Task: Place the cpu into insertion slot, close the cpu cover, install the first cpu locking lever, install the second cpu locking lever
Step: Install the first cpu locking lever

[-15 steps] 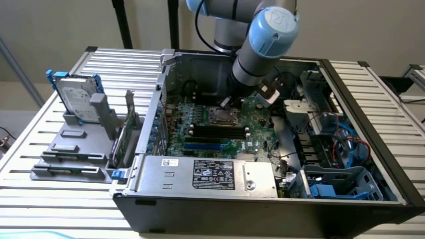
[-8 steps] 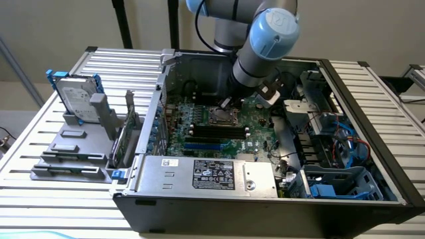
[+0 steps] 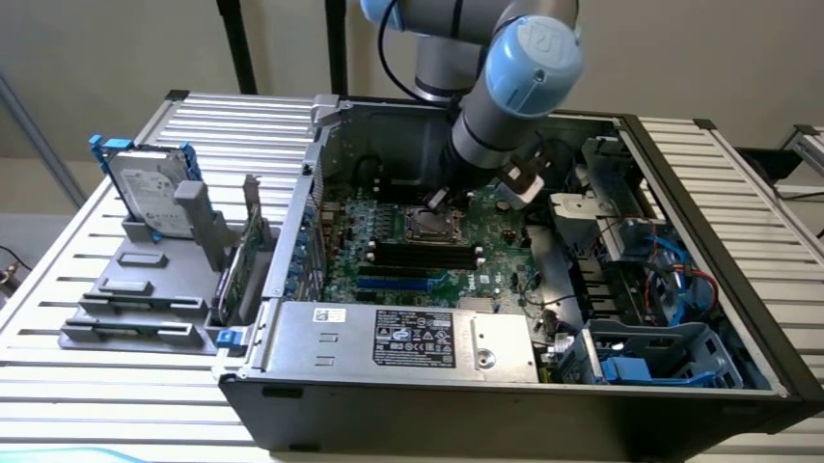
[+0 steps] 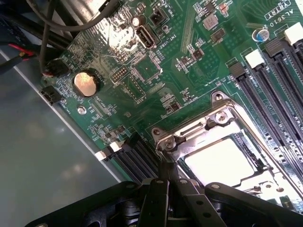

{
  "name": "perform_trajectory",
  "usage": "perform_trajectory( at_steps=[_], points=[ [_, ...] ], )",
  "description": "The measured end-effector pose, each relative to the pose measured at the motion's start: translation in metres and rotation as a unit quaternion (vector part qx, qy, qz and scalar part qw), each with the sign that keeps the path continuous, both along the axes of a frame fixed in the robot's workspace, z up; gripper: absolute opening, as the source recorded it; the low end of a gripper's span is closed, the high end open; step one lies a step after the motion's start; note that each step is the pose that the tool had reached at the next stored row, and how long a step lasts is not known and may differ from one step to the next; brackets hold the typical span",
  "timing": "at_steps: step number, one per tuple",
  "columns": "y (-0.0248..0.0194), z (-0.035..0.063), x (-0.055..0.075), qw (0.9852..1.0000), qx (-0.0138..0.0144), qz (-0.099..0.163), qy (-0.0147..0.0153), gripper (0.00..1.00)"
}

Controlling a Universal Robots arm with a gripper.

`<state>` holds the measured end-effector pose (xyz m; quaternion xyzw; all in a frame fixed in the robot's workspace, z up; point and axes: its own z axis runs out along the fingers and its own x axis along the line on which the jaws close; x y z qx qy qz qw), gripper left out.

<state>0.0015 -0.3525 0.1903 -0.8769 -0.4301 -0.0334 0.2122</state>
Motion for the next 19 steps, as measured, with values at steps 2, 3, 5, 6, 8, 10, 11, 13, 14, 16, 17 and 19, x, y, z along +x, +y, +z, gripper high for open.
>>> perform_trajectory(
  at_steps=[2,3,5,6,8,10,11,13,14,16,17,19],
  points=[
    [-0.0014,0.0017,-0.001,1.0,0.0,0.0,0.0001,0.11],
    [-0.0021,0.0024,-0.002,1.0,0.0,0.0,0.0001,0.11],
    [-0.0035,0.0034,-0.006,1.0,0.0,0.0,0.0001,0.11],
    [-0.0042,0.0038,-0.008,1.0,0.0,0.0,0.0,0.11],
    [-0.0053,0.0064,-0.012,1.0,-0.0001,0.0,0.0001,0.11],
    [-0.0056,0.0108,-0.013,1.0,-0.0001,0.0,0.0001,0.11],
    [-0.0056,0.0107,-0.013,1.0,0.0004,0.0,0.0,0.11],
    [-0.0057,0.0107,-0.013,1.0,0.0015,0.0,0.0001,0.11],
    [-0.0057,0.0108,-0.013,1.0,0.002,0.0,0.0001,0.11],
    [-0.0058,0.0108,-0.013,1.0,0.0032,0.0,0.0002,0.11],
    [-0.0058,0.0108,-0.013,1.0,0.0038,0.0,0.0002,0.11],
    [-0.0058,0.0108,-0.013,1.0,0.005,0.0,0.0002,0.11]
  ],
)
